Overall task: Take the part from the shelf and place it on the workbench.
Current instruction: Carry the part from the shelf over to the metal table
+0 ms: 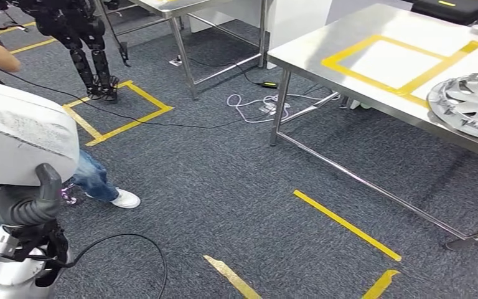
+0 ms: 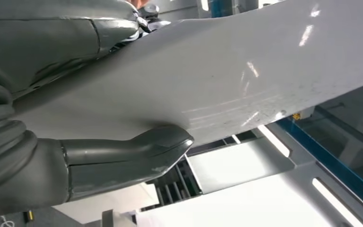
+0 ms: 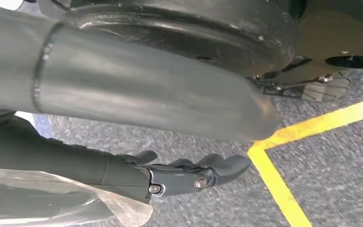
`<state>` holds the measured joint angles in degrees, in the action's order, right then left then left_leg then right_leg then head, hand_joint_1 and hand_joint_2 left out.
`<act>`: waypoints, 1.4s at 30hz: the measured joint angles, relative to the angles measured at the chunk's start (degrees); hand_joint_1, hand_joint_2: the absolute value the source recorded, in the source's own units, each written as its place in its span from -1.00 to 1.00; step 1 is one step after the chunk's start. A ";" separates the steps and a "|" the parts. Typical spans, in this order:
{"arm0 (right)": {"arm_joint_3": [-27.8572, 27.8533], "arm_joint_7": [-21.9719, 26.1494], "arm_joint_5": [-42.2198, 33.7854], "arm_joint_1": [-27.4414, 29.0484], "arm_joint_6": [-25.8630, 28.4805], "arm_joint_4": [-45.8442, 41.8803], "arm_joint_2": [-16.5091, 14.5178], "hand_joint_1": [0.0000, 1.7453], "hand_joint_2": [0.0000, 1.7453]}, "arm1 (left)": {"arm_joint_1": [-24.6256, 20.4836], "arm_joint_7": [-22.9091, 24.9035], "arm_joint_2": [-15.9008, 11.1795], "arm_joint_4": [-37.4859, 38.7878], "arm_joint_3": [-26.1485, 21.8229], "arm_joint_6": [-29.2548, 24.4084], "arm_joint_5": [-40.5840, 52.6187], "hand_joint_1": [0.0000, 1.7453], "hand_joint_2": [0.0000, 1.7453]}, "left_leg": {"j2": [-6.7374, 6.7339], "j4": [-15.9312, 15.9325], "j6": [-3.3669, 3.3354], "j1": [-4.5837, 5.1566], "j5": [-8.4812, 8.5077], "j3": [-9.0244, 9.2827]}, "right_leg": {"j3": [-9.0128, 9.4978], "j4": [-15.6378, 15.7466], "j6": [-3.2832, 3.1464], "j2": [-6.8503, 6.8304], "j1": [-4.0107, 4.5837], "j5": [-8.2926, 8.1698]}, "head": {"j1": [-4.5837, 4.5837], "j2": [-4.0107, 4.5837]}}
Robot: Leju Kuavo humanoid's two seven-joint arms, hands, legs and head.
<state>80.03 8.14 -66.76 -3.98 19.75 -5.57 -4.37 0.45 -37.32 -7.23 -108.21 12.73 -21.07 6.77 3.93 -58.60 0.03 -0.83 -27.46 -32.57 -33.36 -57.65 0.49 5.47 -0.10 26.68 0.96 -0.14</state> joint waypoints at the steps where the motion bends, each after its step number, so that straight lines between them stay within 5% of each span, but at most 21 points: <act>1: 0.08 -0.03 0.03 0.09 -0.06 0.01 0.00 -1.00 -1.00 | 0.01 0.00 0.01 0.00 -0.01 0.03 -0.02 1.00 1.00 | -0.47 0.19 -0.30 0.04 0.16 -0.03 | -0.40 0.09 0.40 0.49 -0.11 -0.15 | 0.01 0.00; 4: 0.19 -0.07 0.05 0.26 -0.49 0.04 0.00 -1.00 -1.00 | -0.08 -0.02 0.08 0.00 -0.02 0.18 -0.08 1.00 1.00 | -2.25 0.89 -1.42 -0.15 0.68 0.07 | -2.13 -2.14 1.19 -1.17 -0.07 1.45 | 0.21 0.01; 7: 0.22 0.04 0.04 0.15 -1.14 0.04 0.00 -1.00 -1.00 | 0.09 -0.06 0.08 0.00 -0.14 0.30 -0.20 1.00 1.00 | -4.29 0.97 -1.91 0.01 0.72 -0.06 | -7.32 -13.20 1.69 -4.60 -0.10 7.04 | 0.38 0.01; 9: 0.24 0.12 0.04 0.25 -1.24 0.05 0.00 -1.00 -1.00 | 0.16 -0.06 0.09 0.00 -0.16 0.33 -0.29 1.00 1.00 | -5.54 0.94 -1.94 0.06 0.67 -0.08 | -8.80 -16.70 1.96 -5.02 -0.21 7.68 | 0.39 0.01; 10: 0.26 0.13 0.04 0.29 -1.29 0.05 0.00 -1.00 -1.00 | 0.18 -0.06 0.10 0.00 -0.16 0.34 -0.32 1.00 1.00 | -6.07 0.92 -1.90 0.06 0.64 -0.06 | -7.77 -14.97 2.02 -5.22 -0.28 6.43 | 0.38 0.01; 12: 0.35 0.17 0.07 0.27 -1.47 0.07 0.00 -1.00 -1.00 | 0.17 -0.07 0.12 0.00 -0.16 0.35 -0.37 1.00 1.00 | -6.95 0.82 -1.66 0.11 0.49 0.05 | -3.17 -6.70 1.99 -6.84 -0.39 2.95 | 0.40 0.01; 14: 0.48 0.25 0.08 0.16 -1.68 0.07 0.00 -1.00 -1.00 | 0.14 -0.11 0.12 0.00 -0.19 0.36 -0.45 1.00 1.00 | -7.62 0.61 -1.12 0.43 0.25 0.14 | 0.35 -0.68 1.46 -8.35 -0.31 1.25 | 0.24 0.01; 17: 0.57 0.60 0.07 0.21 -1.78 0.07 0.00 -1.00 -1.00 | 0.13 -0.15 0.15 0.00 -0.22 0.40 -0.57 1.00 1.00 | -8.51 0.56 -0.21 0.50 0.16 0.27 | 0.74 0.15 0.39 -7.61 -0.10 0.97 | 0.01 0.01; 19: 0.59 1.28 0.03 0.25 -1.98 0.07 0.00 -1.00 -1.00 | 0.14 -0.17 0.17 0.00 -0.27 0.43 -0.58 1.00 1.00 | -7.59 -1.02 0.38 0.24 -1.21 -0.20 | 0.83 0.36 -0.32 -6.71 -0.25 0.67 | -0.12 0.01; 22: 0.60 2.05 -0.04 0.16 -2.43 0.07 0.00 -1.00 -1.00 | 0.29 -0.23 0.06 0.00 -0.45 0.44 -0.62 1.00 1.00 | -4.99 -11.35 0.80 0.12 -6.53 -4.63 | 0.93 0.46 -0.91 -5.15 -0.35 0.51 | -0.50 0.01; 24: 0.60 2.17 -0.06 0.25 -2.57 0.07 0.00 -1.00 -1.00 | 0.45 -0.23 -0.01 0.00 -0.51 0.44 -0.65 1.00 1.00 | -4.57 -16.30 0.74 0.14 -7.66 -7.07 | 0.96 0.43 -0.96 -3.94 -0.28 0.50 | -0.55 0.01; 26: 0.60 2.23 -0.10 0.32 -2.59 0.07 0.00 -1.00 -1.00 | 0.49 -0.23 -0.04 0.00 -0.53 0.44 -0.65 1.00 1.00 | -4.24 -12.52 0.45 0.12 -4.36 -5.53 | 1.10 0.34 -0.94 -2.63 -0.25 0.52 | -0.54 0.01; 28: 0.60 2.40 -0.19 0.26 -2.51 0.07 -0.03 -1.00 -1.00 | 0.47 -0.23 -0.04 0.00 -0.58 0.46 -0.67 1.00 1.00 | -2.45 -4.36 0.15 -0.04 -0.64 -1.92 | 1.10 0.12 -0.73 -1.40 -0.20 0.60 | -0.53 0.01; 30: 0.61 2.59 -0.33 0.22 -2.39 0.07 -0.06 -1.00 -1.00 | 0.50 -0.25 -0.03 0.00 -0.63 0.47 -0.74 1.00 1.00 | -1.02 -0.19 0.03 -0.10 0.30 -0.14 | 0.71 -0.01 -0.21 -0.43 -0.18 0.58 | -0.50 0.01; 32: 0.62 2.69 -0.42 0.37 -2.34 0.07 -0.07 -1.00 -1.00 | 0.52 -0.26 -0.02 0.00 -0.64 0.48 -0.78 1.00 1.00 | -1.46 0.15 -0.27 0.00 0.28 -0.09 | 0.20 0.13 0.51 0.33 -0.32 0.42 | -0.50 0.01; 35: 0.62 2.77 -0.45 0.51 -2.40 0.09 -0.07 -1.00 -1.00 | 0.51 -0.29 0.04 0.00 -0.66 0.50 -0.76 1.00 1.00 | -3.03 0.71 -1.33 -0.17 0.64 -0.02 | -1.94 -3.18 1.29 -2.05 -0.24 2.71 | -0.28 0.01; 37: 0.62 2.79 -0.45 0.43 -2.71 0.09 -0.07 -1.00 -1.00 | 0.63 -0.32 0.04 0.00 -0.73 0.50 -0.76 1.00 1.00 | -4.18 0.73 -1.69 -0.04 0.60 -0.09 | -5.45 -10.54 1.56 -4.33 -0.19 6.45 | -0.15 0.01; 39: 0.65 2.82 -0.45 0.47 -3.13 0.09 -0.07 -1.00 -1.00 | 0.72 -0.32 0.07 0.00 -0.80 0.51 -0.78 1.00 1.00 | -5.36 0.70 -1.77 0.07 0.52 -0.08 | -8.14 -16.22 1.75 -4.93 -0.22 8.22 | -0.17 0.01; 40: 0.67 2.88 -0.44 0.52 -3.32 0.09 -0.07 -1.00 -1.00 | 0.73 -0.32 0.10 0.00 -0.81 0.52 -0.78 1.00 1.00 | -5.89 0.68 -1.76 0.09 0.49 -0.05 | -8.05 -16.14 1.77 -5.05 -0.23 7.54 | -0.16 0.01; 42: 0.77 3.13 -0.43 0.55 -3.58 0.09 -0.07 -1.00 -1.00 | 0.75 -0.33 0.23 0.00 -0.84 0.53 -0.78 1.00 1.00 | -6.84 0.66 -1.58 0.11 0.34 0.12 | -4.46 -9.42 1.56 -6.06 -0.19 3.83 | -0.15 0.01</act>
<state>80.80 11.27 -67.19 -3.43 16.17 -5.49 -4.44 1.20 -37.64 -7.01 -108.21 11.89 -20.54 5.99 -2.90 -57.94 -1.56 -0.72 -27.12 -32.46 -37.82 -67.07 2.05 -0.59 -0.29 30.51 0.81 -0.13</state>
